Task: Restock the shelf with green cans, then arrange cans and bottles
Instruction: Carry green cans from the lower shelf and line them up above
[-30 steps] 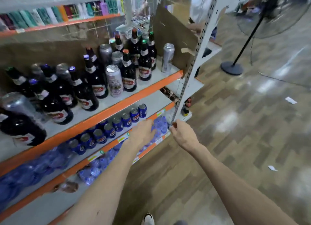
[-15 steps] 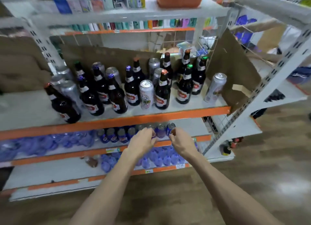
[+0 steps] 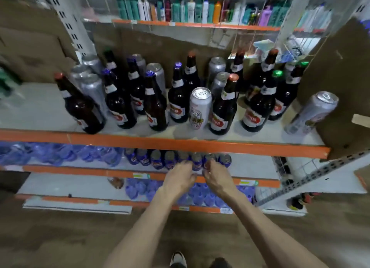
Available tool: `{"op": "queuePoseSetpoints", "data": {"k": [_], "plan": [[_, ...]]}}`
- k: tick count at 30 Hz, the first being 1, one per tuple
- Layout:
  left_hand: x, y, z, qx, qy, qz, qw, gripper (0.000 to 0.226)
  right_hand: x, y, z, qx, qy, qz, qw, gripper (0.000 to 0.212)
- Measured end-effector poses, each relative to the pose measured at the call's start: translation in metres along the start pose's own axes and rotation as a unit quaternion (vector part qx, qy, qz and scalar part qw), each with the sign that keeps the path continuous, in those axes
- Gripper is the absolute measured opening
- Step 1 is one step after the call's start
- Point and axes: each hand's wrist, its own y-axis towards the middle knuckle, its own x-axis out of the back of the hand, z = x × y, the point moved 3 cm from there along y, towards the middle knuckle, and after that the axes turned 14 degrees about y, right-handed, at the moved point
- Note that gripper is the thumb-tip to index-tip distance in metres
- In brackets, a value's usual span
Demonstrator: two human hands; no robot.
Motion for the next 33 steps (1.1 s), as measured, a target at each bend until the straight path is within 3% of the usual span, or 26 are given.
{"op": "queuePoseSetpoints", "data": {"k": [3, 6, 11, 14, 19, 25, 33], "plan": [[-0.033, 0.028, 0.002, 0.0, -0.009, -0.021, 1.0, 0.025, -0.02, 0.025, -0.025, 0.009, 0.0, -0.019, 1.0, 0.018], [-0.067, 0.068, 0.015, -0.01, -0.026, -0.115, 0.993, 0.019, -0.035, 0.063, -0.046, 0.046, -0.013, -0.068, 0.997, 0.016], [-0.11, 0.152, 0.042, 0.004, -0.027, -0.251, 0.968, 0.032, -0.063, 0.141, -0.085, 0.112, 0.026, -0.133, 0.984, 0.028], [-0.14, 0.189, 0.045, -0.027, 0.021, -0.317, 0.948, 0.028, -0.082, 0.184, -0.105, 0.17, -0.001, -0.165, 0.972, 0.026], [-0.159, 0.228, 0.05, -0.056, 0.044, -0.367, 0.927, 0.024, -0.08, 0.233, -0.123, 0.208, -0.005, -0.174, 0.962, 0.023], [-0.142, 0.254, 0.069, 0.002, 0.045, -0.323, 0.945, 0.02, -0.064, 0.251, -0.125, 0.215, -0.021, -0.167, 0.962, 0.028], [-0.13, 0.301, 0.085, 0.052, 0.084, -0.188, 0.977, 0.029, -0.072, 0.28, -0.117, 0.159, -0.112, -0.06, 0.979, 0.032]]}}
